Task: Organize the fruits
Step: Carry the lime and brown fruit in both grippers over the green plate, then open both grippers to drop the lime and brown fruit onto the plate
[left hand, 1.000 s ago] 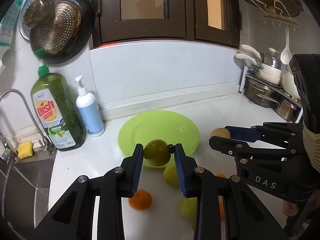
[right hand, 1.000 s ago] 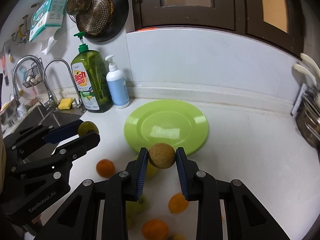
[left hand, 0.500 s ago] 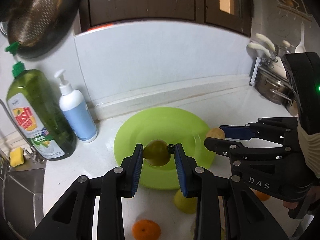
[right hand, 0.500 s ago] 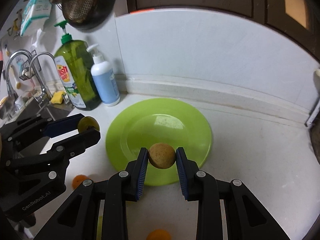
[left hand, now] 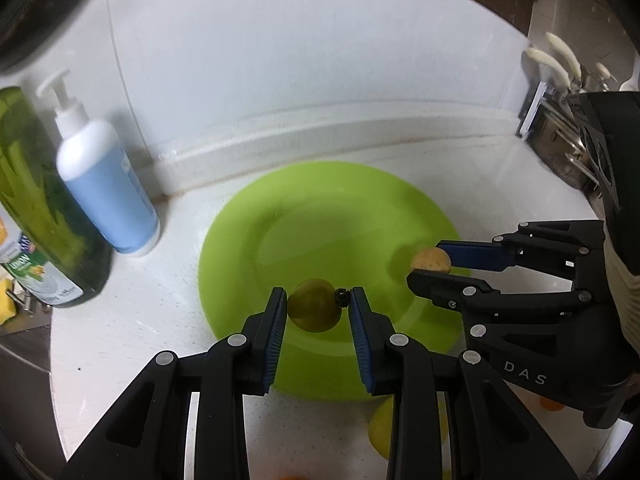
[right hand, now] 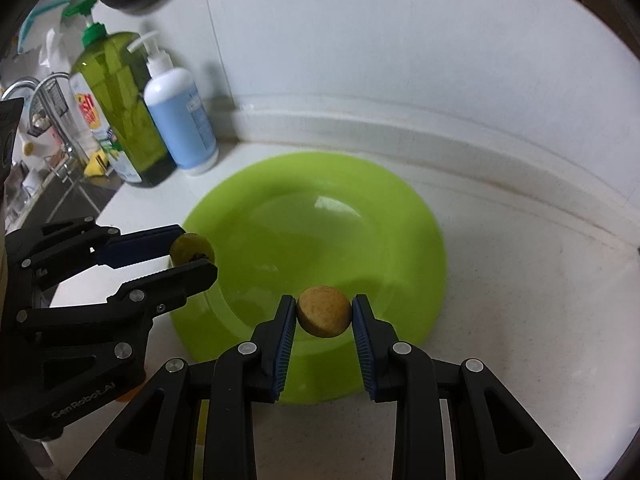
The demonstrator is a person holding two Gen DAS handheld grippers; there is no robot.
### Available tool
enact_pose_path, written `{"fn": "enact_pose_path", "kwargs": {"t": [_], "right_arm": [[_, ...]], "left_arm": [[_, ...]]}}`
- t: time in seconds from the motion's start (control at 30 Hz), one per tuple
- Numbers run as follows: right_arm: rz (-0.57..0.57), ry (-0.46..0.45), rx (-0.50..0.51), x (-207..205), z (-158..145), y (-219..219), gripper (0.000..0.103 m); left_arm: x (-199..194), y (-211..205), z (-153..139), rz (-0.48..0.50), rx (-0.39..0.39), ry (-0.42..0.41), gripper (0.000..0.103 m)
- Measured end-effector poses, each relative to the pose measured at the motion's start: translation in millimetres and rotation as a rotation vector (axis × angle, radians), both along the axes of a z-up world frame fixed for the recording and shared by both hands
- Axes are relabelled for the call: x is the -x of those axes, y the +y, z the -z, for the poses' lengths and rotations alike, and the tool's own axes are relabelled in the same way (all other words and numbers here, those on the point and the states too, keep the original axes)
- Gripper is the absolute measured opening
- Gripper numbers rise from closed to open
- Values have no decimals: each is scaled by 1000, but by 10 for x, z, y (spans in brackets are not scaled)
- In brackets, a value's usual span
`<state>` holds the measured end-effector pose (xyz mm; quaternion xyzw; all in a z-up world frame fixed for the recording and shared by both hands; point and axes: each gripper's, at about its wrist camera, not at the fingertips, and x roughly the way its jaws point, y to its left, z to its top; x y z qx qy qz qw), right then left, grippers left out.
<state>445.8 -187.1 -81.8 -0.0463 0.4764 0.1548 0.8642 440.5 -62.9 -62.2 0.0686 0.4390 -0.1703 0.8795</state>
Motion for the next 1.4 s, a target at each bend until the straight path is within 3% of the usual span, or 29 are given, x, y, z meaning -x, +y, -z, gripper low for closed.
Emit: {"fn": "enact_pose_path", "kwargs": {"t": [0.5, 0.93, 1.23, 1.4], "right_arm": [[-14, 69, 25, -148, 226, 84, 30], [-4, 63, 4, -95, 224, 38, 31], [22, -83, -14, 264, -182, -3, 35], [60, -188, -50, 607, -518, -92, 47]], "left_arm": [[-161, -8, 305, -8, -25, 88, 32], [-186, 23, 285, -28, -13, 97, 38], [143, 170, -195, -71, 9, -38, 64], [505, 235, -512, -87, 24, -131, 75]]}}
